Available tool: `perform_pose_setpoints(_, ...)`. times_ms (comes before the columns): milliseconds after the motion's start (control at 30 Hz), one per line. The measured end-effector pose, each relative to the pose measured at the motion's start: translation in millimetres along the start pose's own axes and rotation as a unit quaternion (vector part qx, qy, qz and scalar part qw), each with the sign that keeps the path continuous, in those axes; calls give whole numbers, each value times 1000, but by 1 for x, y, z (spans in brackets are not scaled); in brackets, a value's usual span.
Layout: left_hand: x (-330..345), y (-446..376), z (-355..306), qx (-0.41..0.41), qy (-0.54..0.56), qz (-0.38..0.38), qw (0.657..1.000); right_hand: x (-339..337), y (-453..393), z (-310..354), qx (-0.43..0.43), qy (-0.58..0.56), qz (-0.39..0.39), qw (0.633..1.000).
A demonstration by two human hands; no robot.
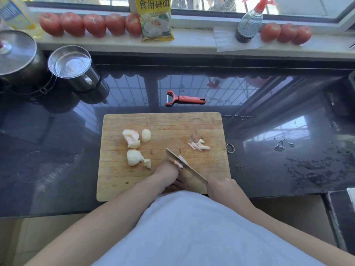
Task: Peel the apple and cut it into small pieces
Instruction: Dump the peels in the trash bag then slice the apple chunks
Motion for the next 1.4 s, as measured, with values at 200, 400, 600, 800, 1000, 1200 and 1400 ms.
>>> perform_pose_setpoints(200, 1, -2, -1, -22, 7, 7, 1000, 2, 0, 3, 3, 59, 51, 997)
perform_pose_setpoints(400, -3, 5, -2, 21, 11, -21, 999, 9, -34, 19, -5, 44, 21, 999)
perform_pose_setpoints(600, -6, 10, -3, 34, -6, -26, 999, -3, -4, 8, 17, -24, 4, 1000)
perform_pose_setpoints(800, -1, 4, 2, 17, 49, 28, 998, 7, 7, -6, 41, 36, 6, 998)
perform_pose_setpoints(1000, -2, 7, 0, 16, 41, 12, 999, 12, 9, -11, 30, 50, 13, 998)
perform_pose_setpoints(1200, -3, 6, 0, 8, 26, -3, 1000, 11, -11, 5, 27, 36, 60, 997)
perform_pose_setpoints(1400, -6, 10, 1, 20, 14, -19, 1000, 4, -36, 26, -15, 79, 3, 997)
Point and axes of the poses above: each hand's wrist, its own y-axis away from the middle knuckle, its own x-axis out of the palm, z = x × y, the point moved 7 cm from there along -y, towards the middle knuckle, and after that the axes turned 7 degrees about -x, right-handed, at the moved point
